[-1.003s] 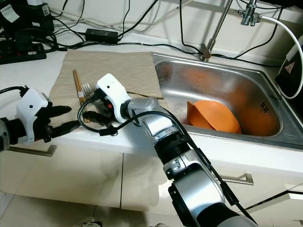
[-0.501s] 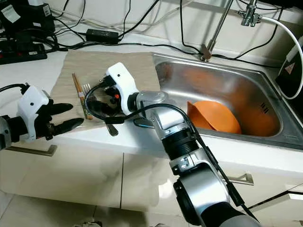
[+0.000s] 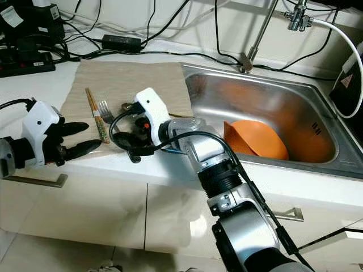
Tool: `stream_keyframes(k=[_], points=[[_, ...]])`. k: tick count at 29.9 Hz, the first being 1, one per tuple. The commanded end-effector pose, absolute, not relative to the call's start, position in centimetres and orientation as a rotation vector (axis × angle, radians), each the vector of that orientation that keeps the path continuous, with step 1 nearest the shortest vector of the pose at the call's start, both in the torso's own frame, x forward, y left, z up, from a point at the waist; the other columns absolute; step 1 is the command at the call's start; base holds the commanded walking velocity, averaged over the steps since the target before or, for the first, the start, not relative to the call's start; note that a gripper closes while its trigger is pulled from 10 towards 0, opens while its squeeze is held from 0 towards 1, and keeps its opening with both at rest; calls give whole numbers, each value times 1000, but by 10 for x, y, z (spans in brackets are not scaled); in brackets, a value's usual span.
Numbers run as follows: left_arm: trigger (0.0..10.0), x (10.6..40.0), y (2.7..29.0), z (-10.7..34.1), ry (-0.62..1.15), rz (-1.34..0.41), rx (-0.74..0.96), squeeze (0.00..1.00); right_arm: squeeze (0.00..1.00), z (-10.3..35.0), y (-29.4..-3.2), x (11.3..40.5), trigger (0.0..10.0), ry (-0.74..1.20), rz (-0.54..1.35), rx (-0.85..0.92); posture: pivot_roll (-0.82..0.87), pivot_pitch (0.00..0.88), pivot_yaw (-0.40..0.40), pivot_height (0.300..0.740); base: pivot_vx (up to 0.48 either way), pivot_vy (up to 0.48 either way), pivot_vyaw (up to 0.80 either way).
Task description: Kitchen organization
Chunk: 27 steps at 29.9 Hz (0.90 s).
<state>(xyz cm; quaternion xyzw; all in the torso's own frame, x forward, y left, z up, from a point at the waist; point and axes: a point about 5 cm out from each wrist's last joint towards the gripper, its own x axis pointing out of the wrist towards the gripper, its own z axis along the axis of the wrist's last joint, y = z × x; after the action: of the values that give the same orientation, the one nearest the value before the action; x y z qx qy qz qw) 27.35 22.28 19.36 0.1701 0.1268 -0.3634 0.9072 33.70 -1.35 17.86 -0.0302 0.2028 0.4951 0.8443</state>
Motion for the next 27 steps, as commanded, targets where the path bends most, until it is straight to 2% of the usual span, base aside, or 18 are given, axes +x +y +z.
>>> stream_keyframes(k=[1,2,3,4,6,15,27], points=[[10000,273,215,196,254,-791,348,0,0,172,-16,337,9725,446,1036,-90,90,11,-112,740,0,0,0],[10000,273,214,196,254,-793,347,0,0,170,-16,337,9412,448,1032,-107,90,11,-112,740,0,0,0],[10000,273,214,196,254,-794,347,0,0,168,-16,337,7843,451,1025,-117,92,13,-113,740,0,0,0],[10000,273,214,196,254,-794,347,0,0,168,-16,337,7843,451,1025,-117,92,13,-113,740,0,0,0],[10000,272,214,196,255,-794,347,0,0,165,-18,338,39,467,1003,-117,94,14,-115,740,0,0,0],[10000,271,215,195,263,-794,347,0,0,164,-22,341,0,505,984,-52,90,16,-115,740,0,0,0],[10000,272,211,191,277,-808,345,0,0,163,-21,339,0,499,994,-61,75,20,-107,740,0,0,0]])
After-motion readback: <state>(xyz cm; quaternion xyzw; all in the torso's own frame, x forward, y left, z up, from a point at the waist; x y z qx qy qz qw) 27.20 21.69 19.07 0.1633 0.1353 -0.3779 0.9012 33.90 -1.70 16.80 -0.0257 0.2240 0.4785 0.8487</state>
